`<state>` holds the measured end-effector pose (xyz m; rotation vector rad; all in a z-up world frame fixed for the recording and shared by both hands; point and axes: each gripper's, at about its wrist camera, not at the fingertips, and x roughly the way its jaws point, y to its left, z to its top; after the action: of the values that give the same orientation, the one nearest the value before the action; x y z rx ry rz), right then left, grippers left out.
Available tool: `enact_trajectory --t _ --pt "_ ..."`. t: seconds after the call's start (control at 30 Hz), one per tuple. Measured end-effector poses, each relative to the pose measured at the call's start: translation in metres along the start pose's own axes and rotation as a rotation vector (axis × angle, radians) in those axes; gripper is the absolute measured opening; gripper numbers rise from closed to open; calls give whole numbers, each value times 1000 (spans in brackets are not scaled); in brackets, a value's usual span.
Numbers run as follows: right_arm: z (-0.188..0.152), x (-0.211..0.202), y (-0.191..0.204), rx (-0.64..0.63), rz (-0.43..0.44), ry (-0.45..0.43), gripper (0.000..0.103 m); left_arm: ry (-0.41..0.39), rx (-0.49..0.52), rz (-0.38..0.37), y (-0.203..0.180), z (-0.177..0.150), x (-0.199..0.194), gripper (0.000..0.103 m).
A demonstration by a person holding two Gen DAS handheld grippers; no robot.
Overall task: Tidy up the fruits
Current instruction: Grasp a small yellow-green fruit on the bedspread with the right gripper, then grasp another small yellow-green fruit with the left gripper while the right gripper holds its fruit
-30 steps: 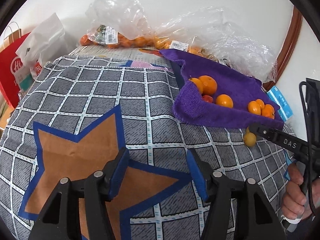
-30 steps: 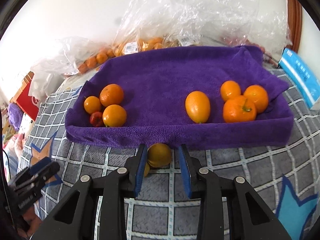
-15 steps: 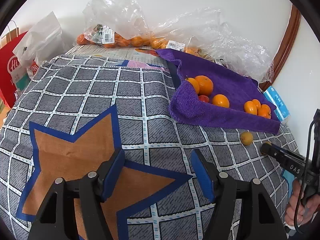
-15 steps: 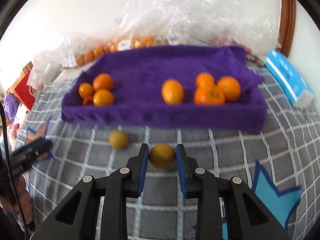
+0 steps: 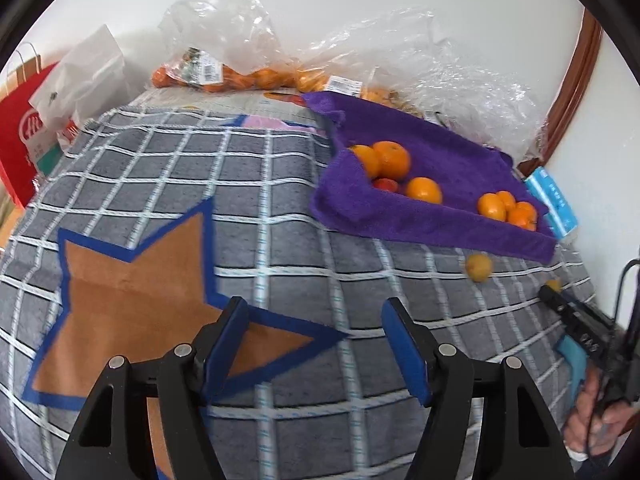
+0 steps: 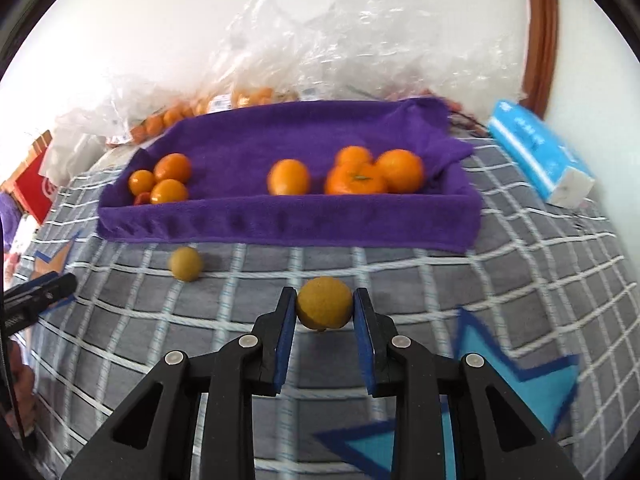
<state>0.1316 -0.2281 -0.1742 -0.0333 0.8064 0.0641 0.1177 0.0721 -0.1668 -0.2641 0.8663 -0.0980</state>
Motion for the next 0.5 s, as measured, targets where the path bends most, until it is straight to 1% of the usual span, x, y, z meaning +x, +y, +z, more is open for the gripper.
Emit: enact_trajectory --t 0.07,0.13,0.17,0.2,0.27,0.33,0.43,0.5 --pt "-3 1 -10 4 -23 10 28 2 30 -18 -17 1 1 66" --pt "-6 -1 -19 7 -51 1 29 0 78 -12 -34 1 3 66" --pt "-7 -4 -22 11 -52 -5 29 -1 100 -10 -42 2 4 63" --pt "-8 -6 -25 13 -51 -13 29 -1 117 -17 -51 2 5 63" --pt "-9 -7 -30 20 -52 -22 29 7 125 -46 -64 5 9 63" --pt "-10 -7 -36 37 -32 -17 29 21 130 -76 -77 9 16 62" --pt "-8 -2 -39 49 4 -2 29 32 166 -77 -96 11 27 52" --pt "-8 -1 -37 44 10 -2 29 48 187 -84 -107 11 36 49"
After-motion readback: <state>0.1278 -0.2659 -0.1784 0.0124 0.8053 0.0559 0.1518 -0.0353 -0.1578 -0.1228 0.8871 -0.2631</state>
